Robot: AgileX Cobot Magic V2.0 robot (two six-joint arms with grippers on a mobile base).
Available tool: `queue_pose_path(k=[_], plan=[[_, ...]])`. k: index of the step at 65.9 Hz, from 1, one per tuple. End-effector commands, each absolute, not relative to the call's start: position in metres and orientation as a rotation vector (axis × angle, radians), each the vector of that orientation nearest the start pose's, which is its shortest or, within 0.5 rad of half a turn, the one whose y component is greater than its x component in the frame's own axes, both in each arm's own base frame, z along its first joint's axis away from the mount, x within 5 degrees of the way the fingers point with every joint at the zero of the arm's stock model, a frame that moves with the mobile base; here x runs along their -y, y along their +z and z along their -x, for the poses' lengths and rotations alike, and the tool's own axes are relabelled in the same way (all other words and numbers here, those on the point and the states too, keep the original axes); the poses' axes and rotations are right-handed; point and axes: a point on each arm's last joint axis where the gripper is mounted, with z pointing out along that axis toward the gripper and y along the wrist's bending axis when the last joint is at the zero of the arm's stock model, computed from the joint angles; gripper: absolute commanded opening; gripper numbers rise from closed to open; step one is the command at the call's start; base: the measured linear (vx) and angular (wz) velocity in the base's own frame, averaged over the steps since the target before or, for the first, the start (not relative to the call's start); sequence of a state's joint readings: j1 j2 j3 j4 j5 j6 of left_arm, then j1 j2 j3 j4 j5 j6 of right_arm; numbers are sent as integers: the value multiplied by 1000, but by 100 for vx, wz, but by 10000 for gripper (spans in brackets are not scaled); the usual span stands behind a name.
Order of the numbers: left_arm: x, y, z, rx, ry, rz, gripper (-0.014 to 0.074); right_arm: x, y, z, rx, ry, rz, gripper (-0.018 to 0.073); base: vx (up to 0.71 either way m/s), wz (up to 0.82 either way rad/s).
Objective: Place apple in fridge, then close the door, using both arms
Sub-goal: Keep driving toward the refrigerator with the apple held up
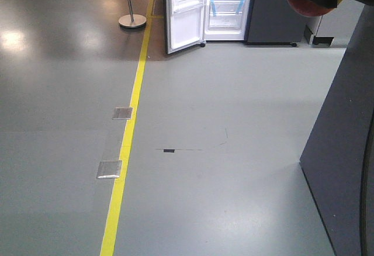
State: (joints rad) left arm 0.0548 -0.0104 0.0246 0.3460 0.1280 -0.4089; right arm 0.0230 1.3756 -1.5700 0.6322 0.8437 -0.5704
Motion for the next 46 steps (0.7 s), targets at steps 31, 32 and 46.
queue_pose_path(k=[31,32,46], plan=[[-4,208,-55,-1520,-2,104,-6,-46,486,-280,-1836,399,384,122,9,0],[-4,208,-55,-1520,-2,104,-6,-46,486,-280,-1836,399,384,122,10,0],[-4,208,-55,-1520,-2,104,-6,-46,486,-280,-1836,399,384,122,10,-1]])
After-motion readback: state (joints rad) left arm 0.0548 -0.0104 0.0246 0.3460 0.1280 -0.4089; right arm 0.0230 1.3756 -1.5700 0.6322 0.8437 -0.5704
